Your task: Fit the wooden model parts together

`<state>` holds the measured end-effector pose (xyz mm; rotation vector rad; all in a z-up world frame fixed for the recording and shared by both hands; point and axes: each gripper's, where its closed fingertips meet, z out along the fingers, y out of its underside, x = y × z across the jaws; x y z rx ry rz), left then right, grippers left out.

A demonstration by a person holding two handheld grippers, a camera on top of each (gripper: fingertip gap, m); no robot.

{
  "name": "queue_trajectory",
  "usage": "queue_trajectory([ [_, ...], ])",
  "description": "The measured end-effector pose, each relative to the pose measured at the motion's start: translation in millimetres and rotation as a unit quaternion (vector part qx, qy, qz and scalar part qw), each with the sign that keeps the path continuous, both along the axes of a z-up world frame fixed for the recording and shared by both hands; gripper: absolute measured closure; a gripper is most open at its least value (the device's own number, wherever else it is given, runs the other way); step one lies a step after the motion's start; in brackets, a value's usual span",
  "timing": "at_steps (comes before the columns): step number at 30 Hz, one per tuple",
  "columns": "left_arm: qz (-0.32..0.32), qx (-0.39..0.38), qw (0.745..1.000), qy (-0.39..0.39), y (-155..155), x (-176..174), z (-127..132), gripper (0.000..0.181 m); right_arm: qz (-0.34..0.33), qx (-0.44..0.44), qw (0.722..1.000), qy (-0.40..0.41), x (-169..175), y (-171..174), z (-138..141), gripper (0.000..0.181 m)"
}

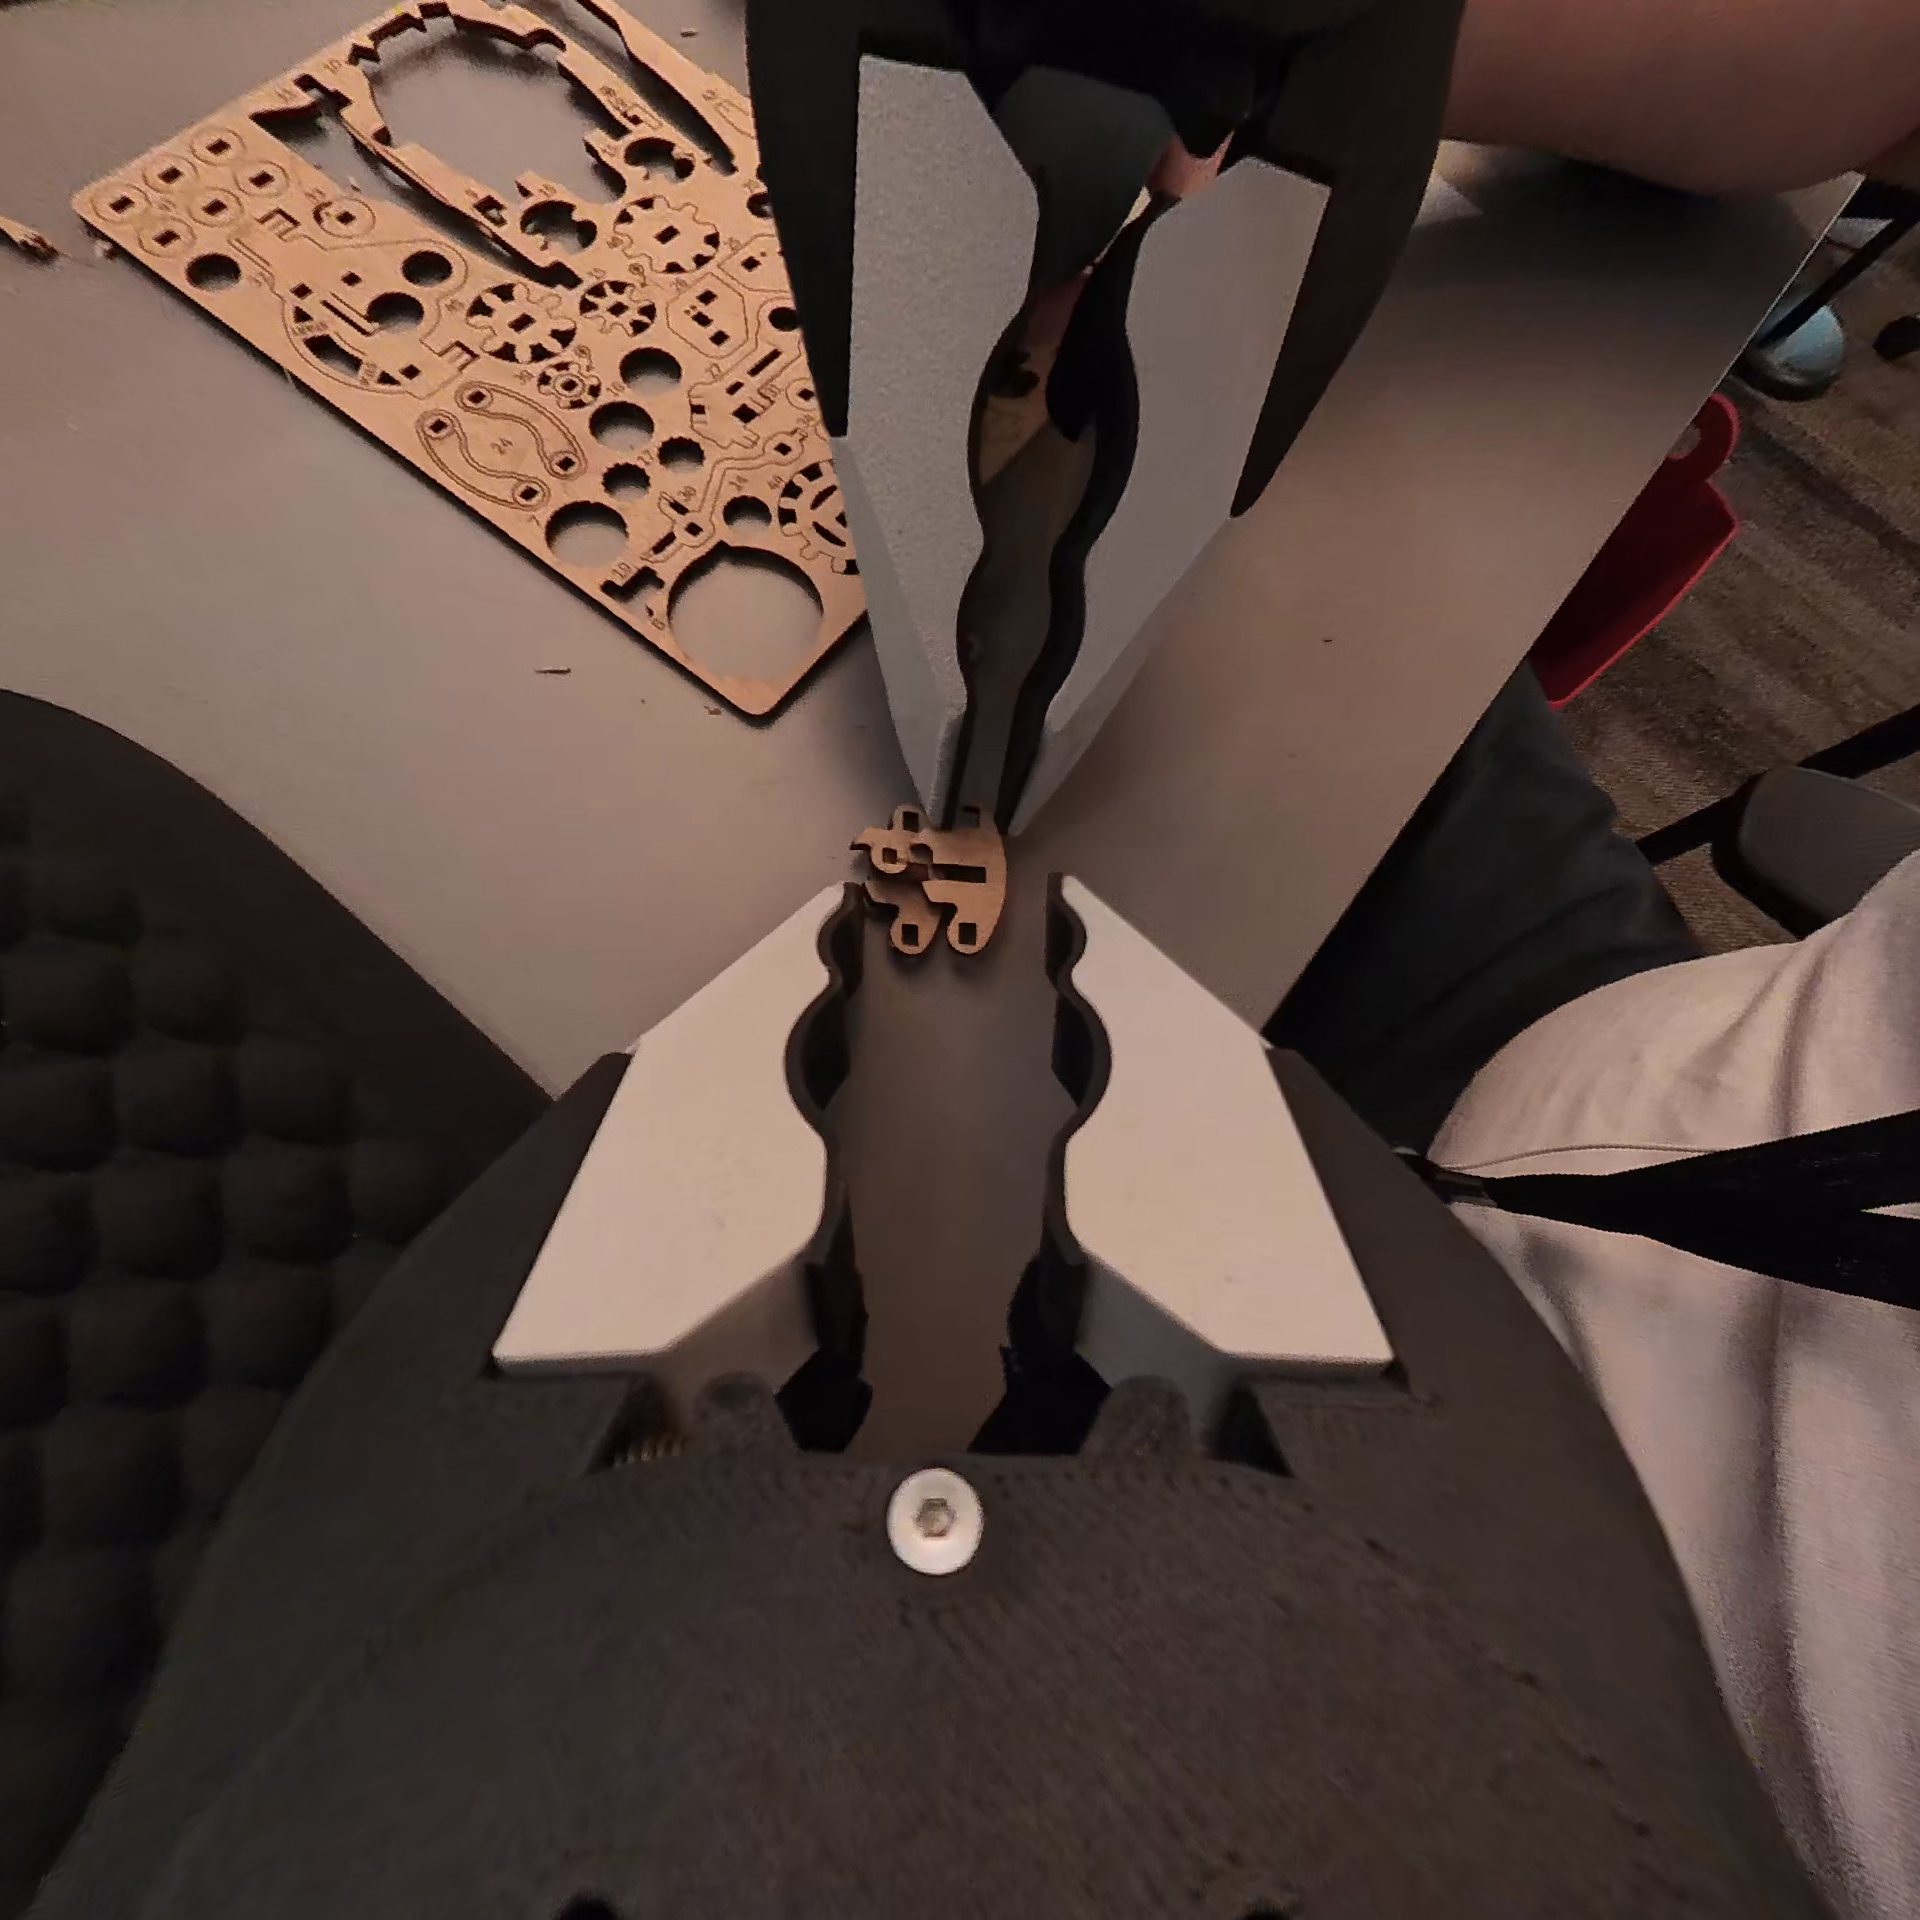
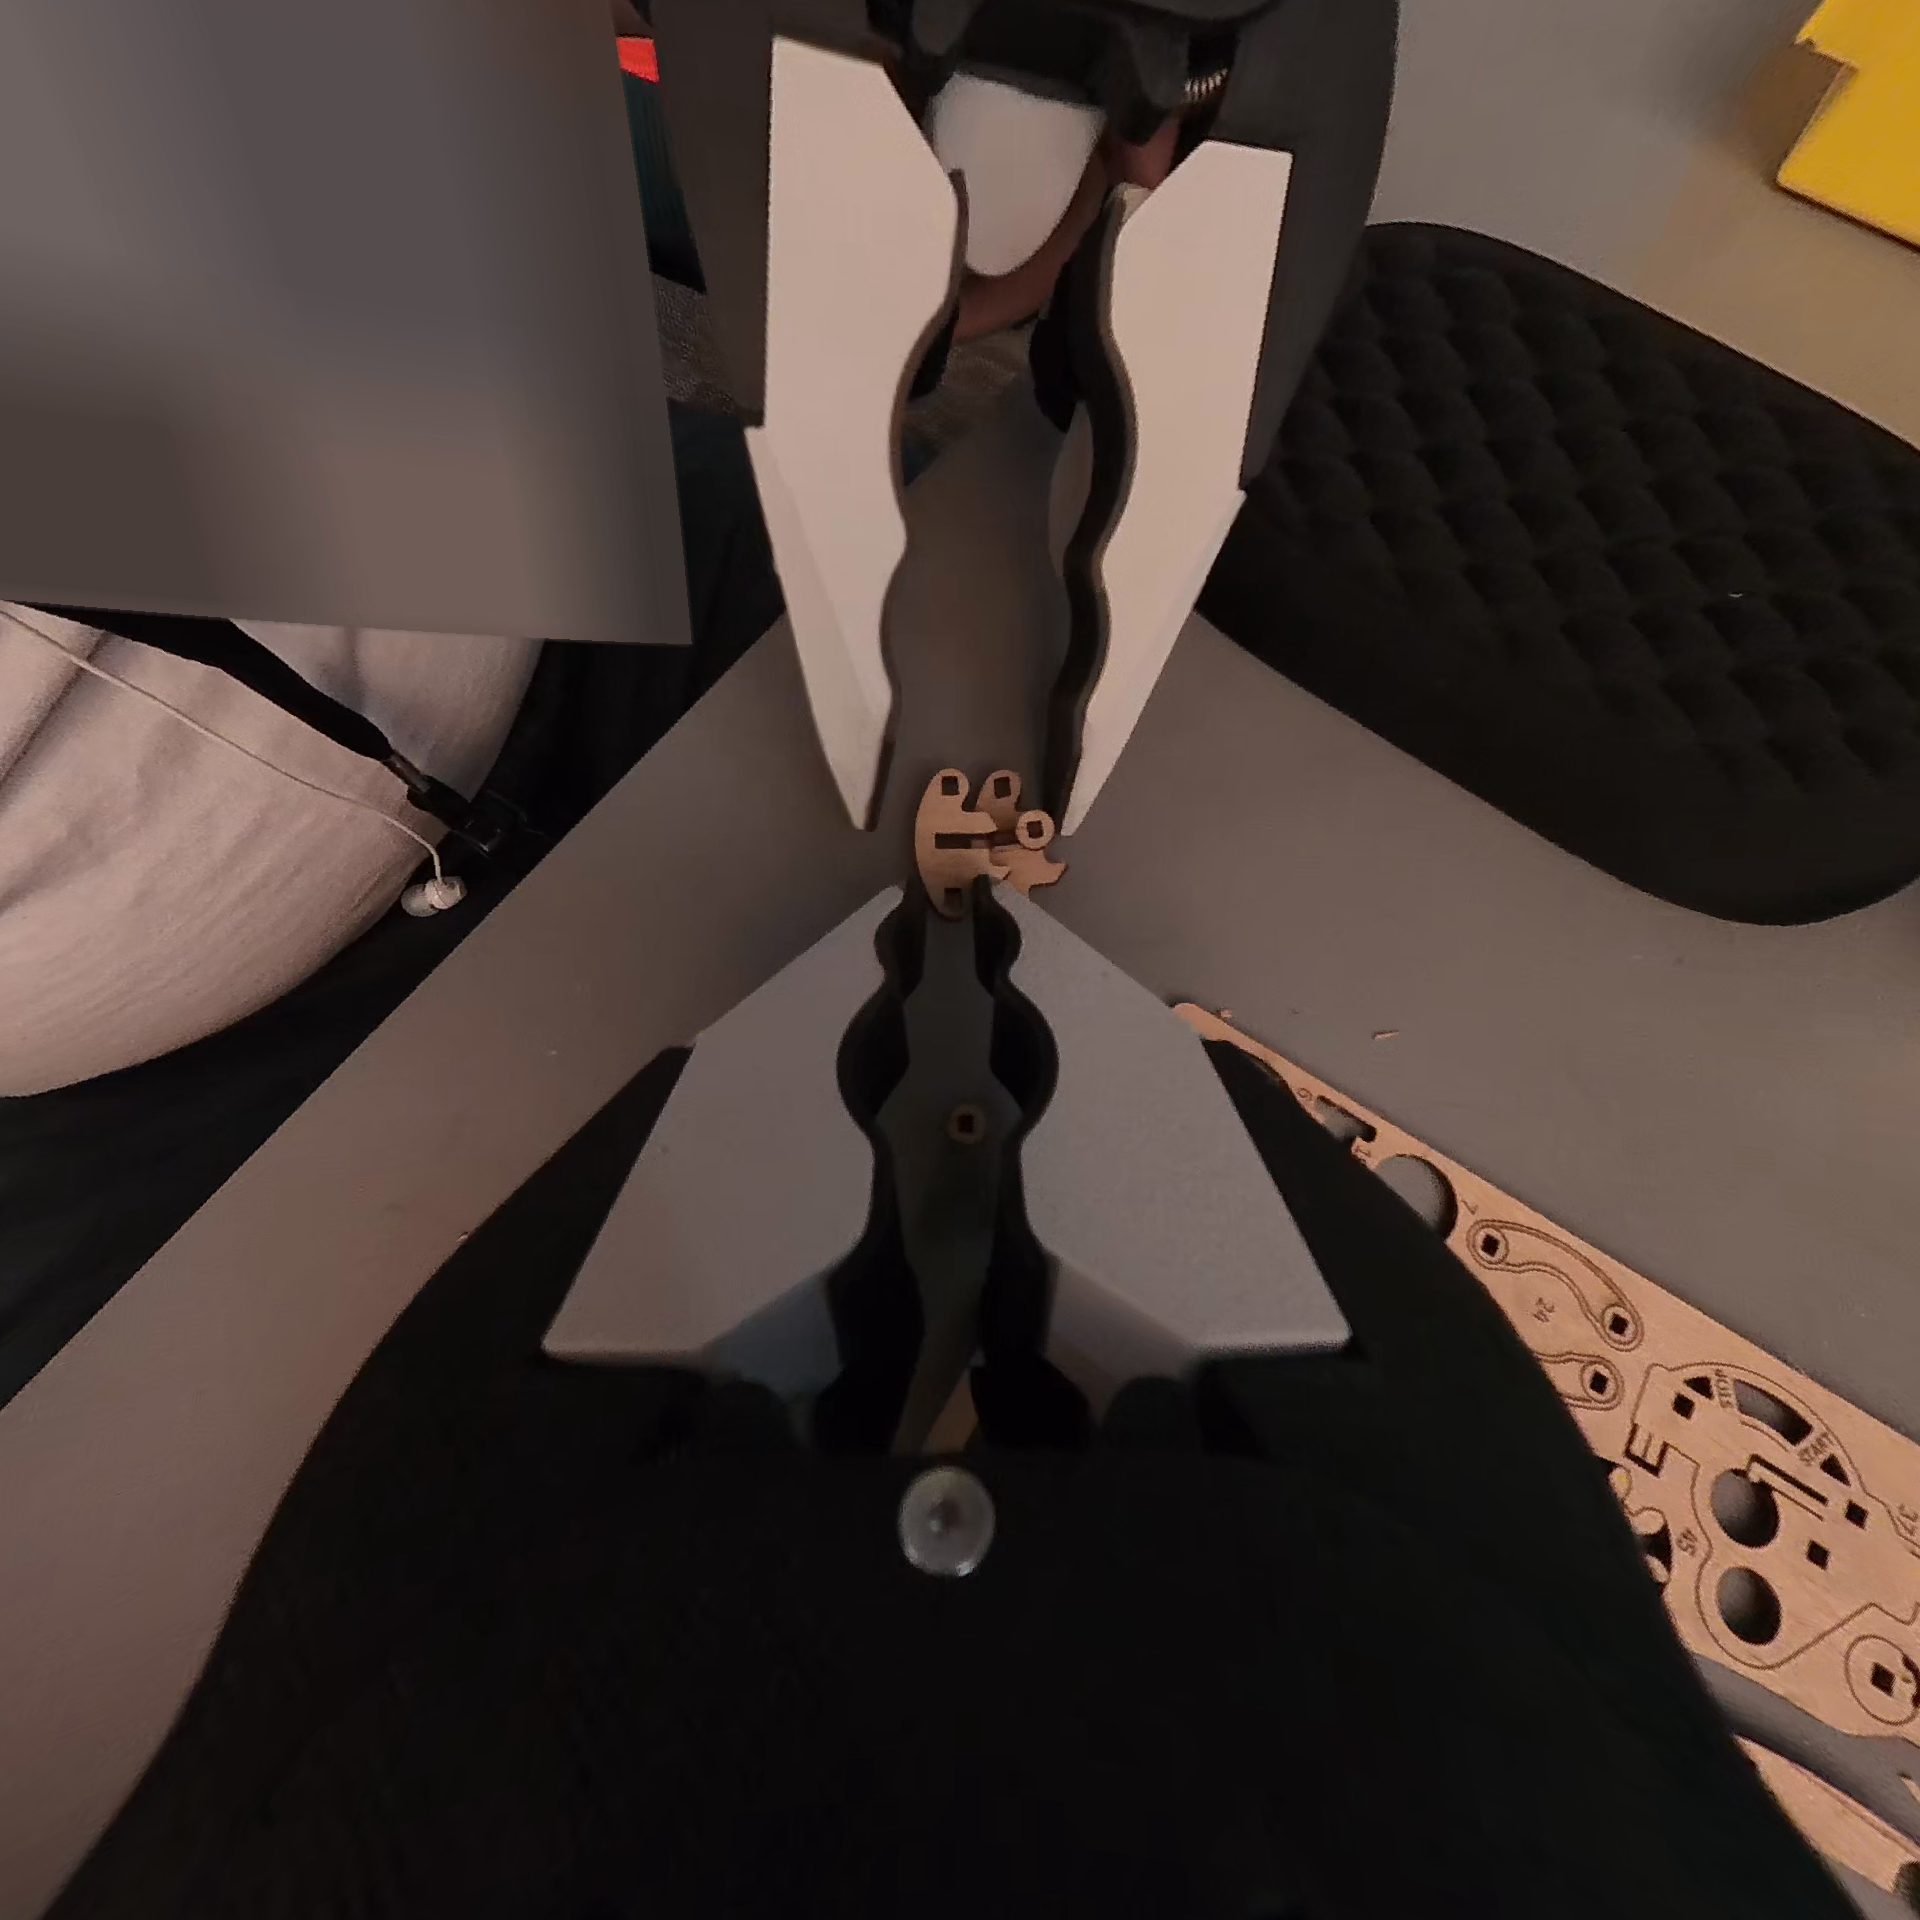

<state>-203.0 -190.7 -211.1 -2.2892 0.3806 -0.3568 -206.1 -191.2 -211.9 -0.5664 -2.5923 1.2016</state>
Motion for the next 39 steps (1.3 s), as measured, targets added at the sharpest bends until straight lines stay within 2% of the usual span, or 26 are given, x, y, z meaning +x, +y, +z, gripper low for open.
queue_trajectory([
  [6,-0.010,0.012,0.998,0.063,2.8,-4.4,-2.9,0.156,-0.009,-0.006,1.000,-0.006,-2.0,-0.2,0.4,0.173],
  [16,-0.022,0.012,0.996,0.084,3.1,-5.6,-3.9,0.156,-0.016,-0.005,1.000,-0.007,-2.7,0.2,-0.3,0.173],
  [21,-0.018,0.016,0.996,0.082,4.2,-7.9,-3.9,0.165,-0.032,0.005,0.999,0.002,-7.5,3.7,-0.5,0.174],
  [36,-0.012,0.023,0.998,0.065,6.3,-10.1,-3.7,0.166,-0.046,0.003,0.999,0.011,-9.5,5.1,0.1,0.173],
  [39,-0.011,0.029,0.997,0.064,6.6,-10.2,-3.8,0.166,-0.053,0.004,0.999,0.011,-10.2,6.9,0.1,0.167],
])
